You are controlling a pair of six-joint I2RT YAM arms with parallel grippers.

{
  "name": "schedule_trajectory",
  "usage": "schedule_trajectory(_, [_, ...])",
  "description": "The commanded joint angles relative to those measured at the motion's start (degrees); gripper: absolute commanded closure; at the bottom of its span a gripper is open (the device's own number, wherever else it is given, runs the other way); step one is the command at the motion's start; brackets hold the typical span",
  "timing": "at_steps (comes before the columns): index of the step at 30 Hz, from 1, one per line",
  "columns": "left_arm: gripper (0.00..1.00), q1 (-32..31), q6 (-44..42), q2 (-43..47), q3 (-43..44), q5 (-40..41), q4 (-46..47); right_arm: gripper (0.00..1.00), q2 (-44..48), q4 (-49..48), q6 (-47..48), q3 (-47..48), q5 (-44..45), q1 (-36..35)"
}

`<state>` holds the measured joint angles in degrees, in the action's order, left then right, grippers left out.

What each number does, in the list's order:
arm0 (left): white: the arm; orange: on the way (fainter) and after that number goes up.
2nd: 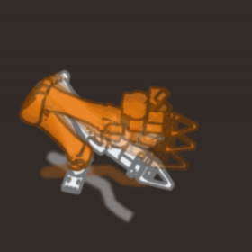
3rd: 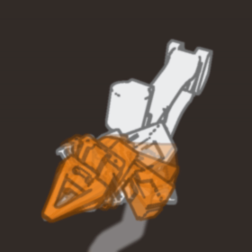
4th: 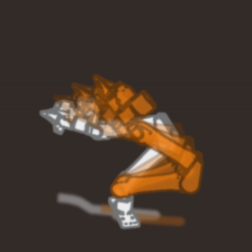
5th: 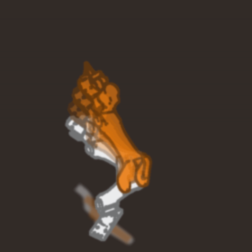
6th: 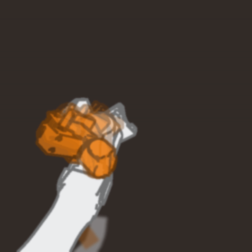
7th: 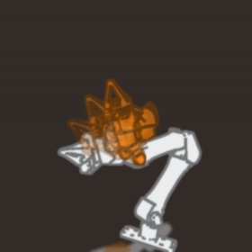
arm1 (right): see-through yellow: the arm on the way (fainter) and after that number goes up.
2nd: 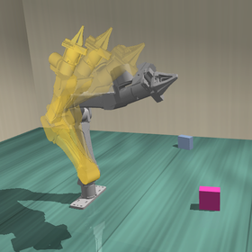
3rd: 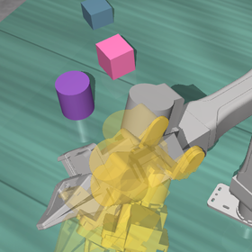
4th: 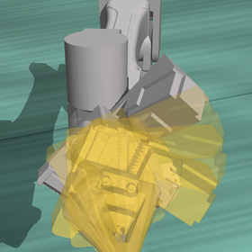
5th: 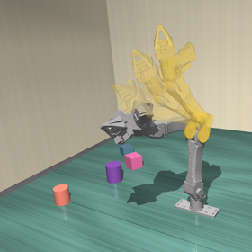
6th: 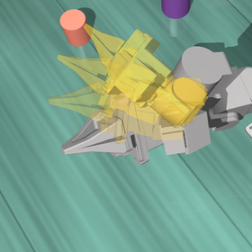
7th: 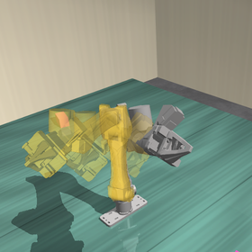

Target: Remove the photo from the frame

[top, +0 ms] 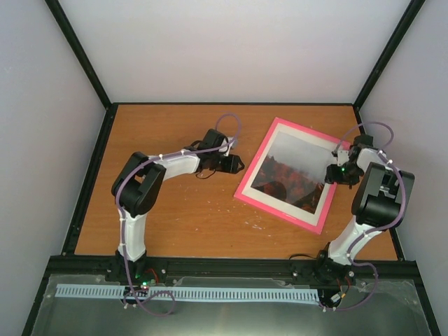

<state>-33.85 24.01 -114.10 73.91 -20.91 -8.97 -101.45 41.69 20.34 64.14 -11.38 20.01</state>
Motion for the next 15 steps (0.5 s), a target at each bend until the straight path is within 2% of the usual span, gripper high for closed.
schedule_trajectory(1, [0.44, -1.2, 1.2, -1.7, 2.1, -4.5, 3.6, 0.50, -2.3, 1.8, 0.2, 2.2, -5.5, 0.3])
schedule_trajectory(7, [0.45, -1.4, 1.3, -1.0, -0.4, -5.0, 4.1, 0.60, -5.9, 2.0, -0.7, 3.4, -9.1, -1.3])
schedule_trajectory(15, [0.48, -1.4, 2.3, 5.0, -8.4, -3.3, 3.9, 0.63, -8.4, 1.4, 0.3, 5.0, -6.1, -12.0])
